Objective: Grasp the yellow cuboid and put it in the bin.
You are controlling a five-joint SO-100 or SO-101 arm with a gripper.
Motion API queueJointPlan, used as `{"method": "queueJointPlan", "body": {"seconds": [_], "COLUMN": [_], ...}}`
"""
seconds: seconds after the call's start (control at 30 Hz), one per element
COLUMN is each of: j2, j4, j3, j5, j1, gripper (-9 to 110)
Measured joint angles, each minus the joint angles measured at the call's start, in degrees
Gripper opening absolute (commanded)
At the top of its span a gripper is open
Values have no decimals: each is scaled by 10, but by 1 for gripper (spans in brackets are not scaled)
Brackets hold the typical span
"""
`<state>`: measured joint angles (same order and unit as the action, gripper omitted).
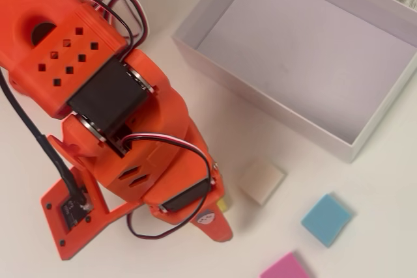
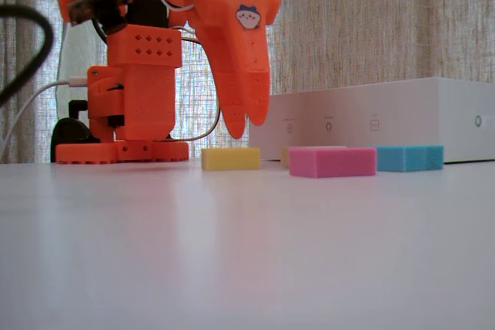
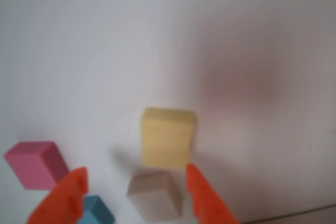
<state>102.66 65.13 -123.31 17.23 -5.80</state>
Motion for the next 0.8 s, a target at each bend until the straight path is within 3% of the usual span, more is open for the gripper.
{"method": "queueJointPlan", "body": {"seconds": [0.8], "j2": [-87], "j4": [-22], "j3": [3], "j5": [0], "j1": [25], "gripper": [23]}}
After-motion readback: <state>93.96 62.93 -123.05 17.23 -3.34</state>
